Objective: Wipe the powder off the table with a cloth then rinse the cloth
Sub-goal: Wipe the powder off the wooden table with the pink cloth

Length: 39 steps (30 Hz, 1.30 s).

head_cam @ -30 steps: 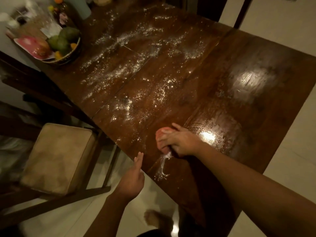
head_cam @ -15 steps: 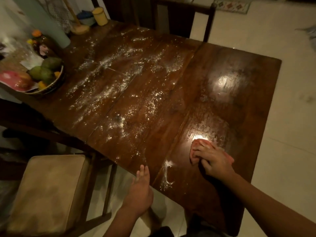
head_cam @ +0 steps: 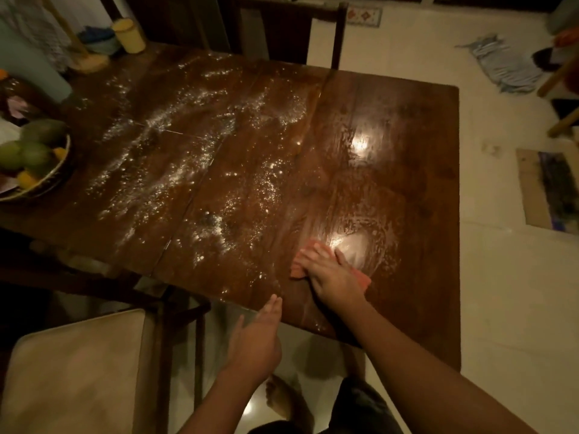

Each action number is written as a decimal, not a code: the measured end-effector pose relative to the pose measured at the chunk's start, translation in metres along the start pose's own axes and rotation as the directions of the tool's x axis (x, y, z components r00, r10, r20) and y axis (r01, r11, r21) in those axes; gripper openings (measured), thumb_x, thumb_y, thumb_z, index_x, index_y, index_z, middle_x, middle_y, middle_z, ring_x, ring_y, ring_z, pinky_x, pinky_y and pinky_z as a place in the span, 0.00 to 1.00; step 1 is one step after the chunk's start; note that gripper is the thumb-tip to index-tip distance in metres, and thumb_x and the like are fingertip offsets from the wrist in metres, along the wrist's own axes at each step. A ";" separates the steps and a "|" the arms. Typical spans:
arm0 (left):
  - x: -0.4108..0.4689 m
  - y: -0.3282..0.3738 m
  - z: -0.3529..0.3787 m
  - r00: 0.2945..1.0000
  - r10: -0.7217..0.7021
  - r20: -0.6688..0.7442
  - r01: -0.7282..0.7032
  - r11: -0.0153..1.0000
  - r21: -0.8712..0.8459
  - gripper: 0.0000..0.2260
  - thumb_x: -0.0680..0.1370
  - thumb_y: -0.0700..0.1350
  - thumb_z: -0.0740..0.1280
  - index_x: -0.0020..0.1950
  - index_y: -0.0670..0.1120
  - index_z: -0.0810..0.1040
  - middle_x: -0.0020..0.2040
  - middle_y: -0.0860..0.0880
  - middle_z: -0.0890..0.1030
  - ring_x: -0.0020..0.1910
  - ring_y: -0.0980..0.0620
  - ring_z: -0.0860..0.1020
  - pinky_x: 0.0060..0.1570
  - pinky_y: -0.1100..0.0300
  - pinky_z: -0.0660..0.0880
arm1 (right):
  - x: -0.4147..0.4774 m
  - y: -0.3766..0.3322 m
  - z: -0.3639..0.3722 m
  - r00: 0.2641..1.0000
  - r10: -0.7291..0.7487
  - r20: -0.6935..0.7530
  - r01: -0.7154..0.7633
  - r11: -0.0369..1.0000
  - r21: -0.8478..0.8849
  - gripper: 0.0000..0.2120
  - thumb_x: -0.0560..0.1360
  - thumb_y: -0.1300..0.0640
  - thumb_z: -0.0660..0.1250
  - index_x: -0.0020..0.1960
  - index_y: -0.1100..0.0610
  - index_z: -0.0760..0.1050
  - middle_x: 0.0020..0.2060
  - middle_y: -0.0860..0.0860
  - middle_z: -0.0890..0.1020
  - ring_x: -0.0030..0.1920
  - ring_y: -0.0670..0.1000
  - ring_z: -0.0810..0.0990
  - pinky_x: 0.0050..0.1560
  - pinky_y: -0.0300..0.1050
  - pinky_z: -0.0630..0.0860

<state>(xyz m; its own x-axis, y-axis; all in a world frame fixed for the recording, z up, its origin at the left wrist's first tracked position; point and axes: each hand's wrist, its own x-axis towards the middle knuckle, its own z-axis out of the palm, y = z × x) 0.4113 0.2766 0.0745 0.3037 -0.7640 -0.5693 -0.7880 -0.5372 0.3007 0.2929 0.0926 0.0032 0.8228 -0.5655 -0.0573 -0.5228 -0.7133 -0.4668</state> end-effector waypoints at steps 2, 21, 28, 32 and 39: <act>0.000 -0.003 -0.002 0.999 0.031 0.013 -0.031 0.999 0.020 0.34 0.79 0.42 0.56 0.81 0.53 0.42 0.81 0.58 0.45 0.78 0.60 0.55 0.77 0.47 0.51 | 0.003 -0.003 0.000 0.985 0.162 -0.064 -0.161 0.987 0.019 0.21 0.82 0.52 0.57 0.73 0.40 0.68 0.75 0.41 0.67 0.79 0.46 0.56 0.78 0.61 0.49; -0.002 -0.021 -0.009 1.000 0.000 -0.011 -0.002 0.989 -0.151 0.37 0.77 0.40 0.58 0.80 0.57 0.41 0.73 0.55 0.71 0.62 0.54 0.76 0.74 0.48 0.61 | 0.005 -0.028 0.010 0.974 -0.180 0.135 0.183 0.983 -0.009 0.22 0.82 0.53 0.56 0.74 0.38 0.66 0.75 0.39 0.66 0.77 0.41 0.52 0.78 0.64 0.47; -0.005 -0.007 -0.003 0.998 -0.059 -0.004 0.057 0.980 -0.188 0.39 0.77 0.39 0.58 0.79 0.58 0.39 0.79 0.63 0.46 0.75 0.63 0.61 0.77 0.48 0.49 | 0.007 0.007 -0.004 0.977 -0.184 0.107 0.193 0.977 -0.086 0.26 0.80 0.49 0.55 0.79 0.43 0.59 0.80 0.45 0.59 0.81 0.52 0.49 0.77 0.63 0.50; 0.003 0.008 -0.003 0.990 -0.142 0.025 0.144 0.976 -0.161 0.38 0.77 0.39 0.59 0.80 0.55 0.40 0.80 0.60 0.40 0.76 0.61 0.58 0.78 0.48 0.50 | -0.034 0.082 -0.042 0.824 -0.503 0.261 0.531 0.846 -0.048 0.29 0.78 0.52 0.60 0.78 0.39 0.60 0.79 0.40 0.58 0.80 0.48 0.52 0.77 0.59 0.51; 0.027 0.044 -0.006 0.987 -0.089 0.137 0.104 0.988 -0.110 0.32 0.81 0.39 0.57 0.80 0.56 0.47 0.78 0.60 0.40 0.79 0.51 0.40 0.77 0.53 0.42 | 0.037 0.108 -0.067 0.985 0.171 0.015 -0.166 0.971 -0.172 0.28 0.78 0.47 0.52 0.77 0.35 0.56 0.79 0.42 0.60 0.80 0.46 0.47 0.78 0.60 0.45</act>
<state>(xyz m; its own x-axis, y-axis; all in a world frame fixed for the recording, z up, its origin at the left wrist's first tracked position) 0.3877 0.2302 0.0775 0.2964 -0.6570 -0.6932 -0.6885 -0.6500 0.3216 0.2522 -0.0329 0.0102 0.7247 -0.6728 -0.1491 -0.6823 -0.6703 -0.2919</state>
